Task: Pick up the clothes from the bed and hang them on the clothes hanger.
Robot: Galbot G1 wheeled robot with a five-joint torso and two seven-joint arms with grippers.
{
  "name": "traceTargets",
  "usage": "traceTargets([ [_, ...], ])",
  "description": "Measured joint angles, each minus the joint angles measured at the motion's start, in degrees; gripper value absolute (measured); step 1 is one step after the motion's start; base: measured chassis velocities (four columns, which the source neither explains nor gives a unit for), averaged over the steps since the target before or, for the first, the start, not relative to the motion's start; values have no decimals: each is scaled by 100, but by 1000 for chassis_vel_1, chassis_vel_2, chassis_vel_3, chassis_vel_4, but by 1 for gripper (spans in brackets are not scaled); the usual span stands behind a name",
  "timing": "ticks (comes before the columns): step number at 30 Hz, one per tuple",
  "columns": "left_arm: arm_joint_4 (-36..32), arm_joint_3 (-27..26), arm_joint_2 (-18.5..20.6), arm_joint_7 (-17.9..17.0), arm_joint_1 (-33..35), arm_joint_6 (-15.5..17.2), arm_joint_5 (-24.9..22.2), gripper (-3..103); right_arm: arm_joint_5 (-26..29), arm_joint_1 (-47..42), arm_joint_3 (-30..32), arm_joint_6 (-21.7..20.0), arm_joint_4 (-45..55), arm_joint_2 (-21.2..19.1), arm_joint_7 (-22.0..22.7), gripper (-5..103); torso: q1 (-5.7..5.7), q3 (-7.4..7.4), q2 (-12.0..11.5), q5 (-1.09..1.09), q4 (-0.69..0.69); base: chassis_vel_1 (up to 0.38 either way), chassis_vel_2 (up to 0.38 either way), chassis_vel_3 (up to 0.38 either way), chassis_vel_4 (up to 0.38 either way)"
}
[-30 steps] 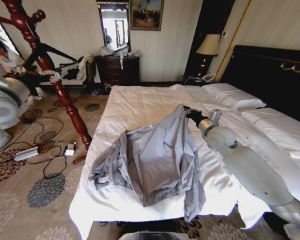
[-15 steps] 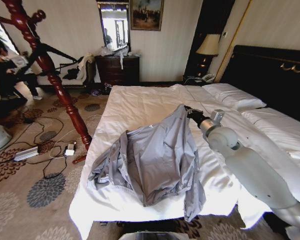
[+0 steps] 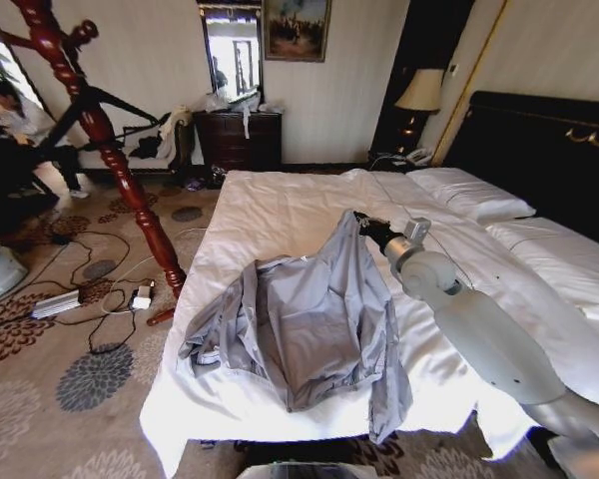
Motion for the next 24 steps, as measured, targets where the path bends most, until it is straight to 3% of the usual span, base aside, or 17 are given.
traceTargets([
  [1, 237, 332, -164, 78, -402, 18, -2, 89, 0, -20, 30, 3, 1, -15, -1, 0, -1, 0, 0, -3, 3, 0, 0, 0, 0],
  [2, 237, 332, -164, 78, -402, 18, -2, 89, 0, -20, 30, 3, 1, -15, -1, 0, -1, 0, 0, -3, 3, 0, 0, 0, 0],
  [5, 833, 1252, -665, 236, -1333, 135, 2, 88, 0, -88, 105, 6, 34, -59, -3, 0, 1, 1, 0, -13, 8, 0, 0, 0, 0],
  [8, 973, 1454, -844, 122, -1643, 332, 142, 88, -1, -145, 172, 7, 56, -87, -2, 0, 0, 0, 0, -4, 5, 0, 0, 0, 0],
  [11, 1133, 1666, -1076, -320, -2034, 897, 321, 86, -3, -313, 368, 7, 114, -185, -1, 0, -1, 0, 0, -5, 6, 0, 0, 0, 0],
  [12, 1133, 1666, -1076, -320, -2034, 897, 321, 86, -3, -313, 368, 7, 114, -185, -1, 0, -1, 0, 0, -5, 6, 0, 0, 0, 0],
  [15, 1275, 1814, -1269, -516, -2313, 1528, 395, 82, 4, -489, 578, 5, 176, -275, 0, 0, -2, 0, 0, -9, 9, 0, 0, 0, 0],
  [17, 1368, 1815, -1329, -521, -2433, 1870, 377, 86, 11, -555, 661, 4, 198, -312, 3, 0, -1, 0, 0, -5, 5, 0, 0, 0, 0],
  [20, 1543, 1811, -1358, -380, -2555, 2081, 283, 86, 23, -639, 765, 1, 233, -364, 6, 0, -1, 0, 0, -6, 6, 0, 0, 0, 0],
  [24, 1793, 1783, -1380, 34, -2640, 2157, 182, 86, 32, -715, 843, -1, 284, -410, 7, 0, -2, -1, 1, -10, 10, 0, 0, 0, 0],
])
